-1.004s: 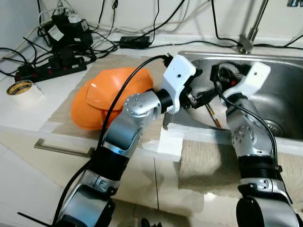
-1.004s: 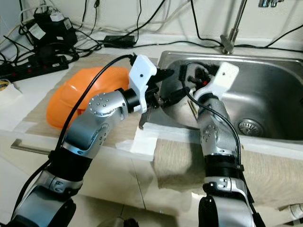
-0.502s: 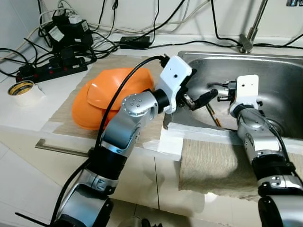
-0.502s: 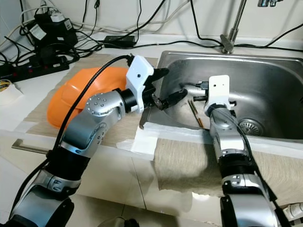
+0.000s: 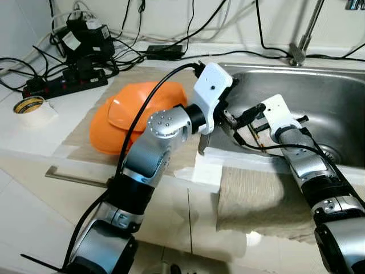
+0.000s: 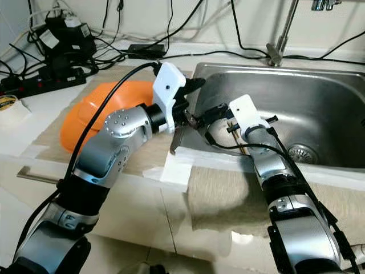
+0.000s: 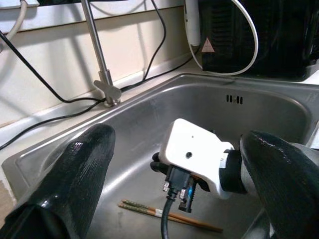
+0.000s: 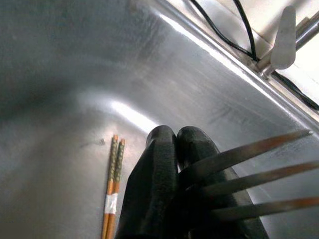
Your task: Kitchen organization
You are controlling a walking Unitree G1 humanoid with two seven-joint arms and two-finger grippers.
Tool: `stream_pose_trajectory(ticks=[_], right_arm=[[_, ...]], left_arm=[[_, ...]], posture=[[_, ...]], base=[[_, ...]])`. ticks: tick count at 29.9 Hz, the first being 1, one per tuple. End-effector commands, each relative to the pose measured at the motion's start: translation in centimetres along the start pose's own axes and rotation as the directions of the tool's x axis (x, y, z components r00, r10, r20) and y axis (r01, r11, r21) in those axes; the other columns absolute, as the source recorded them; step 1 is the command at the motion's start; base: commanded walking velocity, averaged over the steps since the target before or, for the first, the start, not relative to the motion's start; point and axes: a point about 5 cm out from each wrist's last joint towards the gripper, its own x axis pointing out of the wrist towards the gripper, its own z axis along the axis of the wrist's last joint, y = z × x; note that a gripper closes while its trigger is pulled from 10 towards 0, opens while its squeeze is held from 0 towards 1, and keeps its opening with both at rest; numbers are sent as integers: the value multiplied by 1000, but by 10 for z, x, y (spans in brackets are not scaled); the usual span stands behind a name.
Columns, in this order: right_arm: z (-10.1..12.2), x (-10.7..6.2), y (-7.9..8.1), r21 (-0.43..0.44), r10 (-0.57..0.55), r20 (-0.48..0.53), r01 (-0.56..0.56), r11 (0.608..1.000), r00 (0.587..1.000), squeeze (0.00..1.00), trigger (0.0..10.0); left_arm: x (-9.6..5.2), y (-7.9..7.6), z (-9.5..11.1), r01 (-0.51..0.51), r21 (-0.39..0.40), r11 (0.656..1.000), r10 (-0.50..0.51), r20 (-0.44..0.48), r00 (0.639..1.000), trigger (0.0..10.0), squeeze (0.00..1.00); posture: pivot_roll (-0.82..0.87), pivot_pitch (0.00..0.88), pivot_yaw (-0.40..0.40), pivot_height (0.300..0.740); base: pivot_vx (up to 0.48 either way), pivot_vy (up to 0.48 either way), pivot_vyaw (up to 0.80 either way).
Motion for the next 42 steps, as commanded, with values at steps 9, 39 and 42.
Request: stream_pose_trajectory(ticks=[9, 39, 42], right_arm=[[16, 8, -24, -62, -52, 18, 53, 997, 999, 1000, 10000], [4, 14, -13, -538, 140, -155, -202, 818, 978, 835, 10000], [0, 13, -10, -550, 151, -169, -221, 806, 974, 0, 10000]], left_arm=[[-1, 3, 1, -8, 13, 1000, 8, -3, 1000, 10000, 1000], [-6, 3, 0, -17, 15, 1000, 17, -17, 1000, 10000, 1000], [-7, 4, 0, -17, 16, 1000, 18, -18, 1000, 10000, 1000]], posture=[[-29, 0, 116, 740], [-6, 0, 103, 740], [-7, 0, 106, 740]], base=[[0, 0, 0], [0, 0, 0], [0, 0, 0]])
